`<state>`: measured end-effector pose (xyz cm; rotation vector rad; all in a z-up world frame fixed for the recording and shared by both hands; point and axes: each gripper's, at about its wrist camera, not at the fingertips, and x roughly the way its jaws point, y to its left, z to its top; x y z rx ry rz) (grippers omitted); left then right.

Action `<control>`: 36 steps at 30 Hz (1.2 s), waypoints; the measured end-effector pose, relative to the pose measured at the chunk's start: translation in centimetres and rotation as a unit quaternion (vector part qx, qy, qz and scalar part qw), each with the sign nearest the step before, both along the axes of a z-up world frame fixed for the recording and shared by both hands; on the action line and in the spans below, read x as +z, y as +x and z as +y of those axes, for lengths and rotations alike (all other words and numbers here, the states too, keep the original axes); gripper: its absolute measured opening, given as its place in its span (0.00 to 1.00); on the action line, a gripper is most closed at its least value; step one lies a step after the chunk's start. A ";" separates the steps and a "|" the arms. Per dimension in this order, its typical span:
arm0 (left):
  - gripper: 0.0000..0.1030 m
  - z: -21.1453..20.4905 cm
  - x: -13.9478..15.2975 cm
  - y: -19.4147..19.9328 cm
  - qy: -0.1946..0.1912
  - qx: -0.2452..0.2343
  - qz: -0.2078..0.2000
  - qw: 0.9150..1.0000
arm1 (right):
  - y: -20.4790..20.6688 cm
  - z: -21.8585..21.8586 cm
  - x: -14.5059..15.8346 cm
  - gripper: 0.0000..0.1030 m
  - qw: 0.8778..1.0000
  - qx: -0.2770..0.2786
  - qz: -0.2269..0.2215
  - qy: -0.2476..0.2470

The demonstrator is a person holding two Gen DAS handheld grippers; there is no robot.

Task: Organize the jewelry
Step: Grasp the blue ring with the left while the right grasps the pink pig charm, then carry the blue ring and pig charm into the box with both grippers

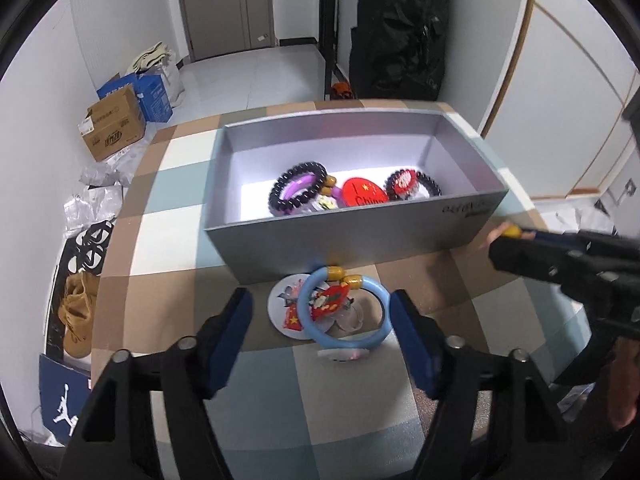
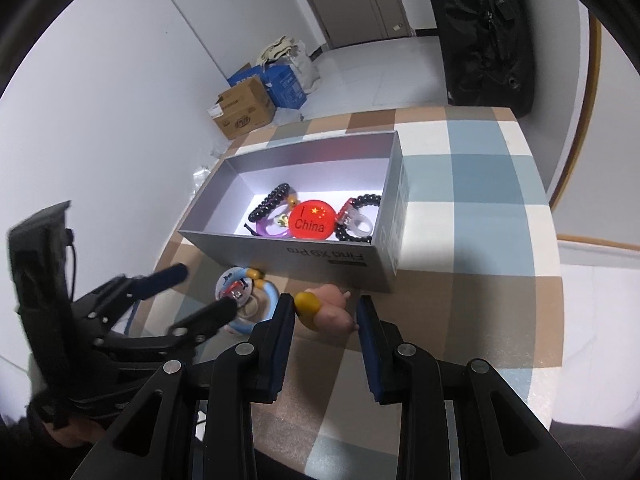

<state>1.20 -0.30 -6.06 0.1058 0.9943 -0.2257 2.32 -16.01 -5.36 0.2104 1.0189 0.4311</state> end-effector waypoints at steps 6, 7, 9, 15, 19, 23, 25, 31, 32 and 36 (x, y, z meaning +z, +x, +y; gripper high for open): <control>0.33 -1.1 -0.6 -0.6 0.040 -0.024 -0.007 0.999 | -0.1 -0.3 0.4 0.30 1.000 0.004 -0.006 0.012; 0.27 -1.2 -0.7 -0.5 0.042 -0.026 -0.003 0.999 | -0.1 -0.3 0.5 0.30 1.000 0.004 -0.007 0.013; 0.21 -1.3 -0.7 -0.5 0.046 -0.028 -0.005 0.999 | -0.1 -0.5 0.6 0.30 1.000 0.002 -0.007 0.016; 0.14 -1.7 -0.6 -0.7 0.037 -0.036 -0.002 0.999 | -0.3 -1.3 0.7 0.30 1.000 -0.008 -0.006 0.024; 0.13 -1.6 -0.6 -0.5 0.031 -0.031 0.002 0.999 | -0.3 -1.5 0.8 0.30 1.000 -0.010 -0.006 0.028; 0.13 -1.2 -0.5 -0.2 0.013 -0.023 0.011 1.000 | -0.3 -1.5 0.8 0.30 1.000 -0.009 -0.007 0.029; 0.12 -1.0 -0.4 0.0 0.001 -0.018 0.014 1.000 | -0.3 -1.5 0.8 0.30 1.000 -0.009 -0.007 0.028; 0.11 -1.0 0.0 0.1 -0.021 -0.015 0.017 1.000 | -0.3 -1.5 0.8 0.30 1.000 -0.010 -0.007 0.028; 0.11 -1.0 0.1 0.1 -0.026 -0.016 0.016 0.999 | -0.3 -1.5 0.8 0.30 1.000 -0.010 -0.006 0.028; 0.11 -0.9 0.6 0.0 -0.045 -0.016 0.014 0.999 | -0.2 -1.6 0.9 0.30 0.999 -0.013 -0.007 0.029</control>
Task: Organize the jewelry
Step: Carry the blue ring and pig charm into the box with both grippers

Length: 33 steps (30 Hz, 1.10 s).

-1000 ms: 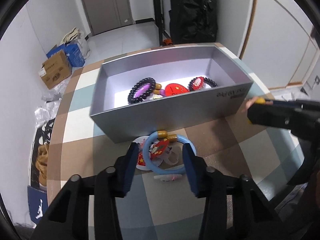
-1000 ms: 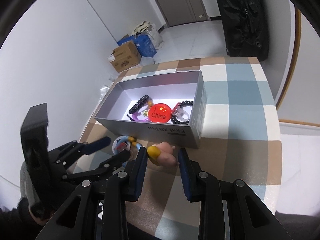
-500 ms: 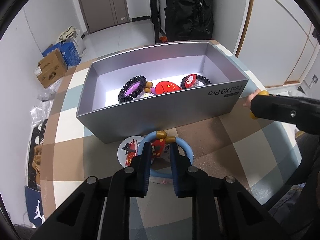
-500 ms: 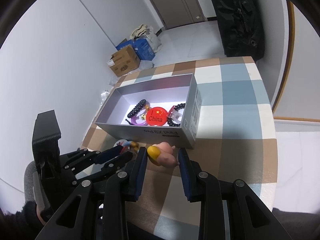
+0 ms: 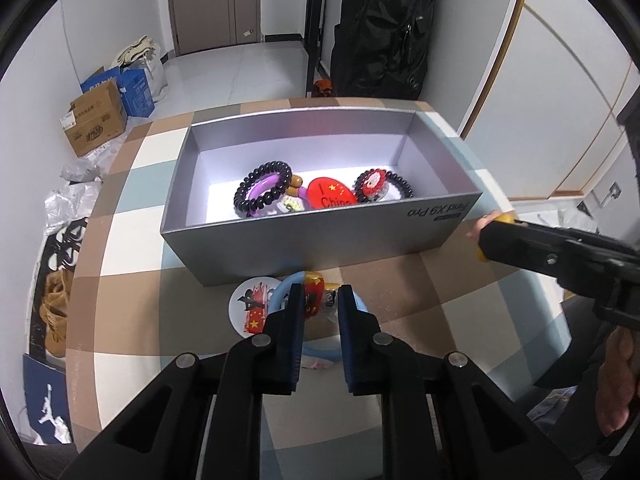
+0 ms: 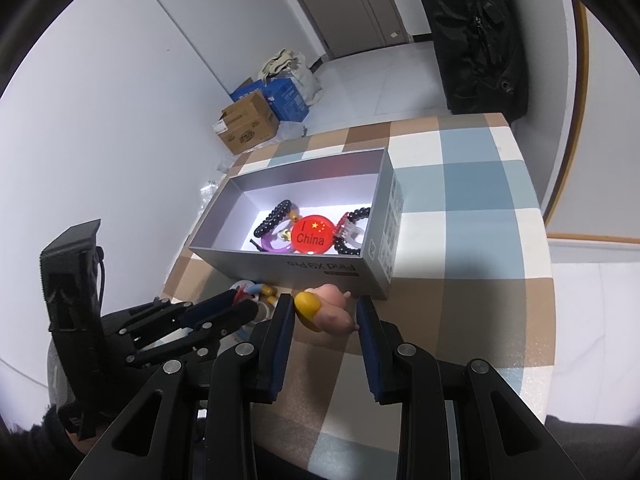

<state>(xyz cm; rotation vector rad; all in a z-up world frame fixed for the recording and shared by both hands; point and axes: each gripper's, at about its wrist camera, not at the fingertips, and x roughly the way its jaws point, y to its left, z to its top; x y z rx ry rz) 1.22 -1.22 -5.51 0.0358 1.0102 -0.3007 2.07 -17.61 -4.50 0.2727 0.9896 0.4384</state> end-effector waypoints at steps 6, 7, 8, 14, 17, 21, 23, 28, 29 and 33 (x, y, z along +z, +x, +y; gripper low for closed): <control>0.11 1.0 0.9 0.3 -0.054 0.013 0.004 0.998 | 0.1 0.0 0.7 0.30 1.000 -0.003 -0.012 0.009; 0.11 1.3 1.1 0.4 -0.068 0.017 0.005 0.998 | 0.3 0.0 0.8 0.30 1.000 -0.003 -0.013 0.011; 0.11 1.5 1.3 0.5 -0.080 0.020 0.005 0.997 | 0.4 0.0 0.9 0.30 1.000 -0.004 -0.014 0.013; 0.11 2.4 2.5 1.7 -0.117 0.027 -0.005 0.993 | 1.1 0.1 1.6 0.30 0.999 -0.007 -0.019 0.029; 0.11 2.7 3.1 2.0 -0.131 0.028 -0.009 0.991 | 1.6 0.2 1.8 0.30 0.999 -0.007 -0.017 0.039; 0.11 2.8 3.8 2.6 -0.141 0.030 -0.017 0.989 | 2.3 0.5 1.8 0.30 0.999 -0.007 -0.013 0.049; 0.11 2.7 4.1 3.0 -0.141 0.029 -0.021 0.989 | 2.7 0.7 1.8 0.30 0.998 -0.007 -0.009 0.054; 0.11 2.6 4.4 4.4 -0.143 0.035 -0.025 0.989 | 4.1 0.7 2.1 0.30 0.997 -0.013 -0.013 0.069; 0.11 2.6 4.3 4.7 -0.145 0.037 -0.022 0.988 | 4.4 0.6 2.2 0.30 0.997 -0.015 -0.014 0.072; 0.11 2.6 4.1 5.4 -0.143 0.041 -0.018 0.989 | 5.5 0.3 2.3 0.30 0.996 -0.024 -0.015 0.081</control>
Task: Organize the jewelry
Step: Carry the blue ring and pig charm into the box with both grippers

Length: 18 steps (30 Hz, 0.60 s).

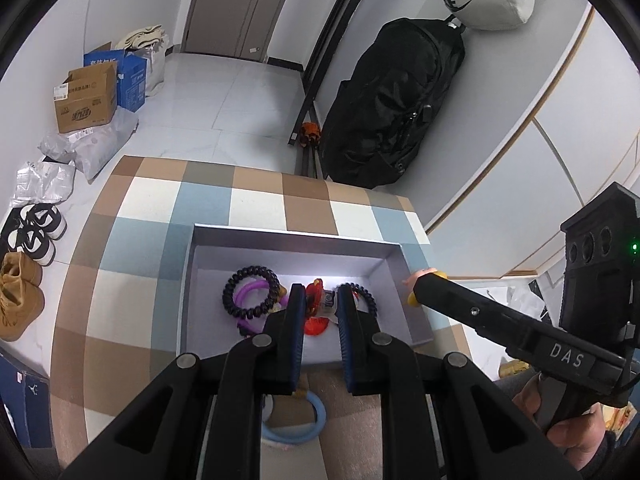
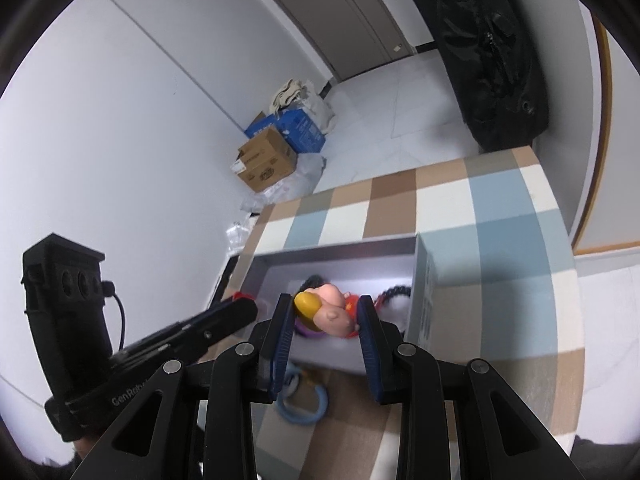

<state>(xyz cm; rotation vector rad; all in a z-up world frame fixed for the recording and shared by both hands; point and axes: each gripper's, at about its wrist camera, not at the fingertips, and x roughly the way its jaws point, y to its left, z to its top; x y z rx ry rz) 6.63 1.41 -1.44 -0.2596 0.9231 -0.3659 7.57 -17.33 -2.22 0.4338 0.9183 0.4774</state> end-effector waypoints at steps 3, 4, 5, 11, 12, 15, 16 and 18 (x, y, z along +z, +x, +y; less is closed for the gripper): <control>0.11 0.1 -0.3 0.7 -0.005 0.003 0.009 1.000 | 0.7 0.2 -0.4 0.30 1.000 0.001 0.008 0.006; 0.11 0.2 -0.5 1.0 -0.007 0.005 0.012 1.000 | 0.9 0.2 -0.4 0.30 1.000 0.003 0.010 0.007; 0.11 0.2 -0.6 1.3 -0.009 0.006 0.016 1.000 | 1.1 0.3 -0.6 0.30 1.000 0.003 0.014 0.008; 0.11 -0.1 -1.3 2.2 -0.012 0.008 0.033 0.999 | 2.0 0.7 -1.4 0.30 1.000 0.005 0.027 0.005; 0.11 -0.1 -1.5 2.3 -0.012 0.007 0.037 0.999 | 2.1 0.7 -1.5 0.30 1.000 0.004 0.029 0.005; 0.11 0.1 -1.8 2.5 -0.007 0.017 0.043 0.999 | 2.5 0.6 -1.8 0.30 0.999 0.002 0.037 0.008; 0.11 0.2 -2.0 2.6 -0.011 0.018 0.048 0.999 | 2.7 0.6 -1.9 0.30 0.999 0.001 0.039 0.009; 0.11 0.3 -2.3 2.7 -0.018 0.020 0.055 0.998 | 2.9 0.5 -2.0 0.30 0.999 -0.001 0.043 0.010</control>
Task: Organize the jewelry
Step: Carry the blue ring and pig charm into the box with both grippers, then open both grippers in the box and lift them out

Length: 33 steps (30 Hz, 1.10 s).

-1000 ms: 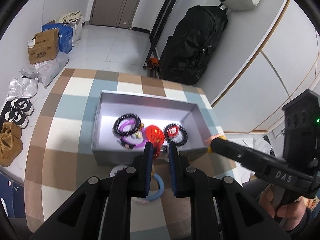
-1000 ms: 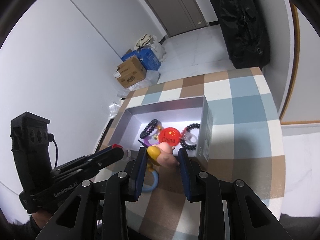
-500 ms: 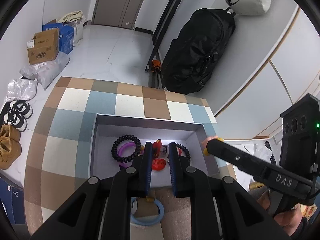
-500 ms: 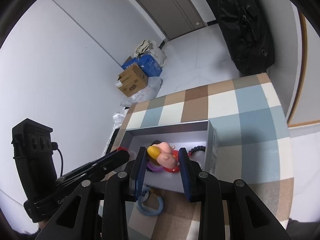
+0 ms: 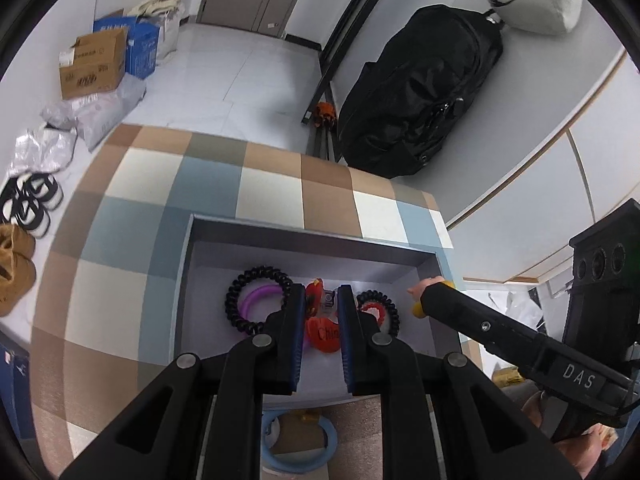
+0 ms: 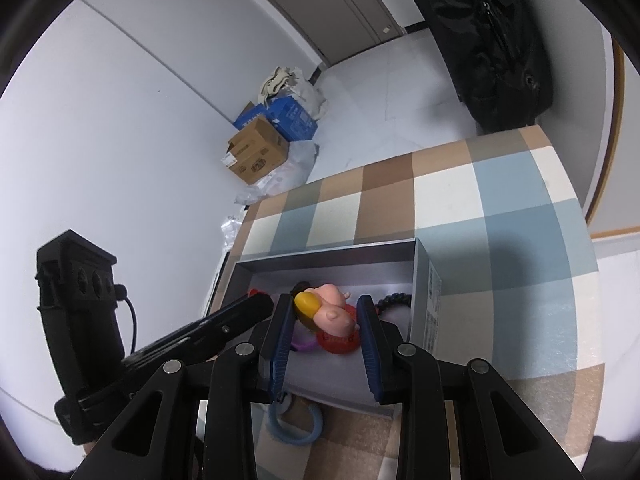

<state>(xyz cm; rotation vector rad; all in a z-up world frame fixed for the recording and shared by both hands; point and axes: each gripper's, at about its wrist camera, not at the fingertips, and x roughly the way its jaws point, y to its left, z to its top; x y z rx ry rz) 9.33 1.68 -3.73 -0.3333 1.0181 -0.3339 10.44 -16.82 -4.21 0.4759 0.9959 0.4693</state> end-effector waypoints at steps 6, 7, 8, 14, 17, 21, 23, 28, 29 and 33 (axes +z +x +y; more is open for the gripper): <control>0.11 -0.5 0.1 0.1 0.010 -0.006 -0.007 1.000 | 0.3 0.2 -0.1 0.30 1.000 0.000 0.005 0.003; 0.11 -0.6 0.1 0.1 0.010 -0.008 -0.008 1.000 | 0.4 0.2 -0.1 0.30 1.000 0.000 0.004 0.003; 0.11 -0.6 0.1 0.1 0.007 -0.007 -0.007 1.000 | 0.4 0.1 -0.1 0.30 1.000 0.000 0.005 0.004; 0.22 -0.3 -0.2 0.4 -0.012 -0.006 0.012 1.000 | 0.5 -0.5 -0.5 0.31 1.000 -0.012 0.019 0.012; 0.29 -0.4 0.0 0.2 -0.010 -0.003 0.010 1.000 | 0.3 -0.8 -0.1 0.31 1.000 -0.018 0.012 0.017; 0.34 -0.6 0.1 -0.1 0.002 -0.005 0.006 1.000 | 0.0 -1.1 0.6 0.31 1.000 -0.021 -0.004 0.014; 0.35 -0.7 0.0 -0.1 0.006 -0.006 0.009 1.000 | -0.1 -1.1 0.6 0.31 1.000 -0.023 -0.005 0.013; 0.35 -0.8 0.2 -0.2 0.021 -0.006 0.006 1.000 | -0.3 -1.2 0.8 0.39 1.000 -0.026 -0.007 0.007; 0.35 -0.9 0.3 -0.3 0.027 -0.006 0.003 1.000 | -0.3 -1.2 0.9 0.43 1.000 -0.027 -0.011 0.004; 0.36 -1.0 0.4 -0.6 0.041 -0.008 -0.002 0.999 | -0.5 -1.3 1.1 0.56 0.999 -0.030 -0.020 -0.005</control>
